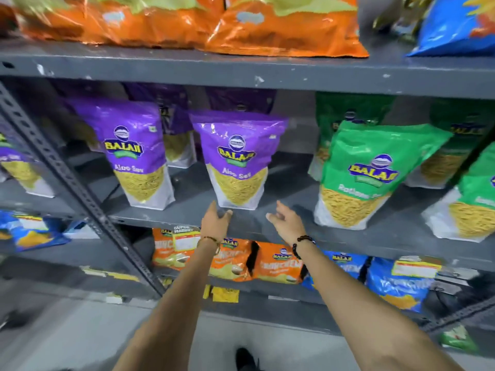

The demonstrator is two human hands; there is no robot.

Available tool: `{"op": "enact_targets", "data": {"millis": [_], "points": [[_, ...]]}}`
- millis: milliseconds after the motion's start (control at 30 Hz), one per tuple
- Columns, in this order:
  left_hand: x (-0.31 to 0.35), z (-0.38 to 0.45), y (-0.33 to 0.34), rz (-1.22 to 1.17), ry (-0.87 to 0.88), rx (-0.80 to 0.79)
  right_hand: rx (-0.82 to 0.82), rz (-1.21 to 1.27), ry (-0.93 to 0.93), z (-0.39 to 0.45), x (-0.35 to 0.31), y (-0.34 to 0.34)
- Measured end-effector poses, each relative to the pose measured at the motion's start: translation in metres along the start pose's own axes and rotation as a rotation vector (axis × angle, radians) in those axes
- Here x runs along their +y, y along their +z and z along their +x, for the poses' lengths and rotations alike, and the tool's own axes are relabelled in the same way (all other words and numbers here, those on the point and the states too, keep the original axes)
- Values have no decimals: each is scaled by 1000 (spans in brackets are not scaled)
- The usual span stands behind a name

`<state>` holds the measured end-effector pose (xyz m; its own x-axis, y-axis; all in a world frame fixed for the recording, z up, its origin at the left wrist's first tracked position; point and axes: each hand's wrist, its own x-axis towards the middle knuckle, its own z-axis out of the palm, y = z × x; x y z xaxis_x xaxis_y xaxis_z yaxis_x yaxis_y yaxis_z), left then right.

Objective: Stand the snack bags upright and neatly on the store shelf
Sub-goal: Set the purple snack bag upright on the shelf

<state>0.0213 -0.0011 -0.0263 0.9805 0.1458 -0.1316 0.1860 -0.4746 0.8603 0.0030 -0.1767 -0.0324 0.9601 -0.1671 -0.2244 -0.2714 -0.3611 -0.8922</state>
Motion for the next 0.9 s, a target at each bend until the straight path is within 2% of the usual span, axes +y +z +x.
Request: {"op": "enact_targets", "data": {"millis": [100, 200, 400, 533, 733, 900], "points": [[1, 31, -11, -11, -28, -17, -78, 120, 19, 28, -10, 7], [0, 54, -19, -3, -45, -83, -74, 181, 50, 47, -18, 11], [-6, 83, -23, -78, 93, -241, -126, 196, -21, 71, -19, 20], [-7, 89, -23, -192, 71, -250, -102, 241, -58, 64, -29, 24], [-15, 88, -30, -193, 54, -310, -73, 273, -63, 49, -28, 34], [-27, 82, -36, -87, 73, -318, -12, 244, -50, 29, -29, 41]]}}
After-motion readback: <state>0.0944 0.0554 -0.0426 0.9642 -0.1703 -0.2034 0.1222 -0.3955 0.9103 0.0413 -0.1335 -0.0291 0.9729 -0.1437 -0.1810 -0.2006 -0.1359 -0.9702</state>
